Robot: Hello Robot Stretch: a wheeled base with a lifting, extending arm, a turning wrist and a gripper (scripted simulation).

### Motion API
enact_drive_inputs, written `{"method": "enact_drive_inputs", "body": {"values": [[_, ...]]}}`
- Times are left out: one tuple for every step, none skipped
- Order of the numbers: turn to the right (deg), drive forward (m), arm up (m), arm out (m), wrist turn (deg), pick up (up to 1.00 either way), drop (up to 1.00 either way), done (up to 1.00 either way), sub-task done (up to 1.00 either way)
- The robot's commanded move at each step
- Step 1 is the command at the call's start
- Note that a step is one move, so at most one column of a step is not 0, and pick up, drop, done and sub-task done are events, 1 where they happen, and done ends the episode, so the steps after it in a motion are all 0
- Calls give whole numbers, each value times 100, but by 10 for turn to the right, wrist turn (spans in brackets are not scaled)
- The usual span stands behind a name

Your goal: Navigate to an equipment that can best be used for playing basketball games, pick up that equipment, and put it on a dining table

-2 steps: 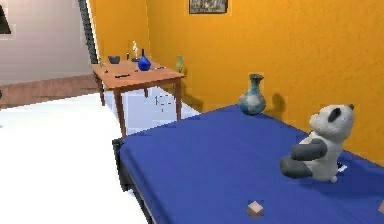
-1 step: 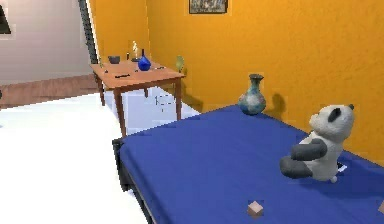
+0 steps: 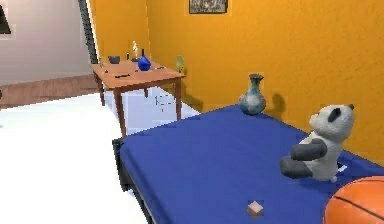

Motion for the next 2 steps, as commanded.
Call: {"method": "enact_drive_inputs", "body": {"values": [[0,0,0,0,-180,0,0,0,0],[0,0,0,-28,0,0,0,0,0]]}}
